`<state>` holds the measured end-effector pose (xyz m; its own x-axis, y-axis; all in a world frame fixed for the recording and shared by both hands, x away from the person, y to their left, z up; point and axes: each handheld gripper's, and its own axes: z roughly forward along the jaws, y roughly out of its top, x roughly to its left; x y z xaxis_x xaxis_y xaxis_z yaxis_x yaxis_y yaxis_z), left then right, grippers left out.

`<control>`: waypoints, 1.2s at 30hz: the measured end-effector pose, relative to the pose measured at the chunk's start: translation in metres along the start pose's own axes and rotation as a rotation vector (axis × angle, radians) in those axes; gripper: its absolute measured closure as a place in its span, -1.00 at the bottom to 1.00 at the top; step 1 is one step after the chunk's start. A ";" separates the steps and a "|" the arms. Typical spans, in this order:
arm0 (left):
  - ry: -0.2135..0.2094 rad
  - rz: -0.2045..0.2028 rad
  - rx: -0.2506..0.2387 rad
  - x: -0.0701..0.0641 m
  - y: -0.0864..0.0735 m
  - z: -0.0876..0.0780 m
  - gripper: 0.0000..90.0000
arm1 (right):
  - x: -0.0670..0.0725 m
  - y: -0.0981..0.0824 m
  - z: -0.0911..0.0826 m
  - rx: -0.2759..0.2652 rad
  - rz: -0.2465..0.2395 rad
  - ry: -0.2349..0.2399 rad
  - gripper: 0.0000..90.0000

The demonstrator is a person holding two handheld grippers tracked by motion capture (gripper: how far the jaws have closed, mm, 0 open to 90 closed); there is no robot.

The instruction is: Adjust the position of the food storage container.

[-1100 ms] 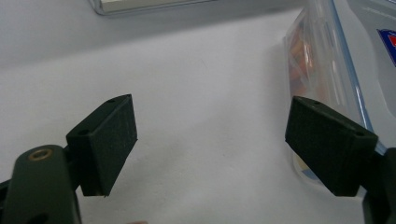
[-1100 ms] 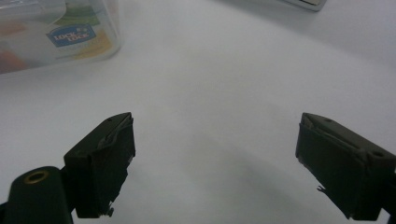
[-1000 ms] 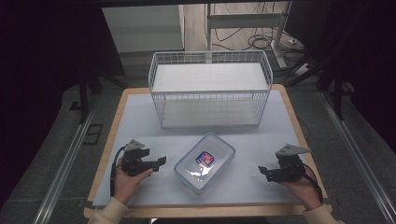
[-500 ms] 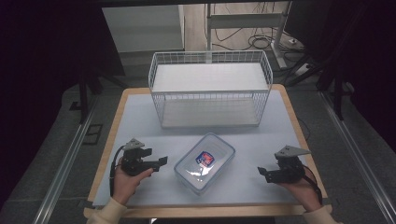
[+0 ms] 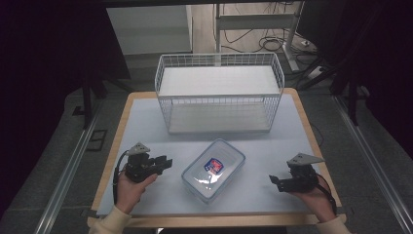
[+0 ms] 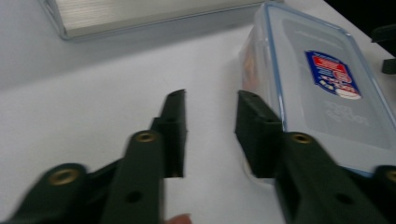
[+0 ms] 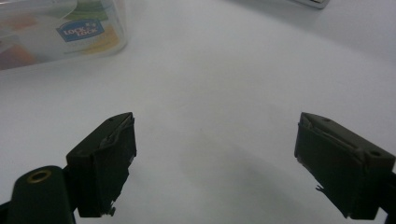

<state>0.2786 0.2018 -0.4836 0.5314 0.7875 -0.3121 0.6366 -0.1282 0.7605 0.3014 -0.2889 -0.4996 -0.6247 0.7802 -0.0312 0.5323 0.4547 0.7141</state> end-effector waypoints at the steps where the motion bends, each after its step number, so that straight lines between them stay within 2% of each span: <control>1: -0.019 0.007 -0.004 -0.003 0.001 -0.002 0.73 | 0.000 0.000 0.001 0.002 -0.002 0.001 -0.71; 3: -0.030 0.005 -0.004 -0.005 0.001 -0.002 0.82 | 0.000 0.001 0.002 0.003 -0.002 0.003 -0.71; 4: -0.050 0.028 -0.006 -0.010 0.002 -0.004 0.86 | 0.000 0.001 0.002 0.004 -0.001 0.004 -0.71; 5: -0.050 0.028 -0.006 -0.010 0.002 -0.004 0.89 | 0.000 0.001 0.002 0.004 -0.001 0.005 -0.71; 6: -0.064 0.042 -0.005 -0.017 0.004 -0.004 0.91 | 0.000 0.001 0.002 0.003 -0.001 0.004 -0.71; 7: -0.056 0.070 0.001 -0.023 0.005 -0.004 0.94 | 0.000 0.001 0.002 0.003 -0.002 0.004 -0.71; 8: -0.056 0.070 0.001 -0.023 0.005 -0.004 0.96 | 0.000 0.001 0.002 0.003 -0.002 0.004 -0.71; 9: -0.043 0.086 0.006 -0.029 0.006 -0.004 0.98 | 0.000 0.001 0.001 0.001 0.000 0.003 -0.71; 11: -0.067 0.099 0.010 -0.039 0.007 -0.002 0.99 | 0.000 0.001 0.001 0.002 -0.001 0.003 -0.71; 12: -0.101 0.104 0.019 -0.049 0.009 0.001 1.00 | 0.000 0.001 0.001 0.003 -0.001 0.001 -0.71; 13: -0.101 0.104 0.019 -0.049 0.009 0.001 1.00 | 0.000 0.000 0.001 0.005 0.000 -0.001 -0.71; 14: -0.141 0.109 0.032 -0.059 0.009 0.006 1.00 | 0.000 0.000 0.001 0.008 0.002 -0.001 -0.71; 15: -0.141 0.109 0.032 -0.059 0.009 0.006 1.00 | 0.000 0.000 0.001 0.008 0.002 -0.001 -0.71; 21: -0.211 0.156 0.100 -0.090 0.007 0.024 1.00 | 0.000 0.000 0.000 0.007 0.005 -0.006 -0.70; 25: -0.253 0.184 0.126 -0.110 0.005 0.032 1.00 | 0.002 0.000 -0.001 0.007 0.004 -0.008 -0.70; 28: -0.281 0.193 0.159 -0.121 0.003 0.039 1.00 | 0.002 0.000 -0.001 0.008 0.002 -0.007 -0.70; 31: -0.285 0.218 0.194 -0.133 -0.002 0.049 1.00 | 0.002 -0.001 0.001 0.014 0.000 -0.006 -0.70; 36: -0.298 0.226 0.216 -0.143 -0.006 0.056 1.00 | 0.003 -0.001 0.001 0.013 -0.001 -0.010 -0.70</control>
<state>0.2303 0.0561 -0.4757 0.7890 0.5206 -0.3263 0.5712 -0.4259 0.7016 0.2999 -0.2868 -0.5005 -0.6197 0.7839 -0.0392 0.5389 0.4612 0.7049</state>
